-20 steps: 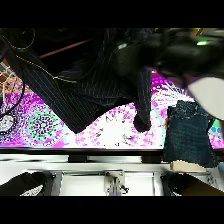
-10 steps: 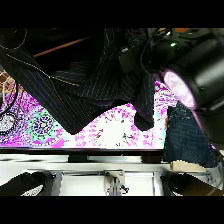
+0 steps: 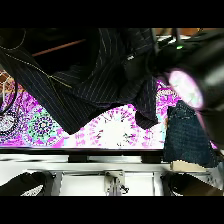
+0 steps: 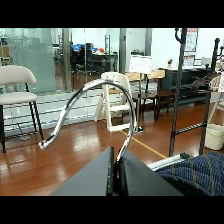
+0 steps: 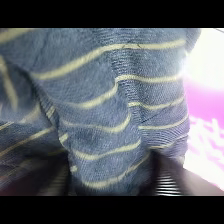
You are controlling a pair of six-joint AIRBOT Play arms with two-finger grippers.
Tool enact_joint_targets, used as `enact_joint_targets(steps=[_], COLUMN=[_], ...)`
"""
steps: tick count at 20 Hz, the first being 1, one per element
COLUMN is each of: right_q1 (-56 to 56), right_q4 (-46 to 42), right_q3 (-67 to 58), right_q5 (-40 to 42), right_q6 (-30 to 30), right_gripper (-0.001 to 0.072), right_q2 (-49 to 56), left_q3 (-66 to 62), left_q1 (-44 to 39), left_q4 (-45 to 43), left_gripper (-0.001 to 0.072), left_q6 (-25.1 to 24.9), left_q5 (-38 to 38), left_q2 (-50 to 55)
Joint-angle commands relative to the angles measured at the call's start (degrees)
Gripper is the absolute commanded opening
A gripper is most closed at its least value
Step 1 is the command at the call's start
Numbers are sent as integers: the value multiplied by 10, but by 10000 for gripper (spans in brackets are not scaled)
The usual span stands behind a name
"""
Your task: Fold the shirts.
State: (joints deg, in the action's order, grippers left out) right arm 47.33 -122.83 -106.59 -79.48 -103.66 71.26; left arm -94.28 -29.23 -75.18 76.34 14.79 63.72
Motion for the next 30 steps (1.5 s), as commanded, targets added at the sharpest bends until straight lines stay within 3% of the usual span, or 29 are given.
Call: enact_joint_targets(steps=[1,4,11,14,18,25,27,28,30], right_q1=[0,-5,-84,-105,-108,-159,-179,-181,-177], right_q4=[-97,-148,-112,-59,-52,-50,-8,26,69], right_q3=[0,-18,-89,-89,-89,-89,-89,-89,-89], right_q5=[43,147,282,330,410,323,311,319,337], right_q6=[-1,-7,9,9,0,-70,-95,-89,-72], right_gripper=[123,112,111,111,113,115,117,154,483], right_q2=[28,8,-2,7,24,69,71,71,71], left_q3=[0,0,0,0,0,0,0,0,0], left_q1=[3,6,6,6,-21,-39,-39,-39,-39], left_q4=[0,0,0,2,3,0,0,0,0], left_gripper=[58,58,55,55,54,54,54,54,54], left_q6=[2,1,-108,-116,-142,-150,-152,-152,-152], left_q5=[10,47,148,172,182,157,158,164,196], left_q2=[-1,-5,-37,-45,-48,-88,-99,-101,-95])
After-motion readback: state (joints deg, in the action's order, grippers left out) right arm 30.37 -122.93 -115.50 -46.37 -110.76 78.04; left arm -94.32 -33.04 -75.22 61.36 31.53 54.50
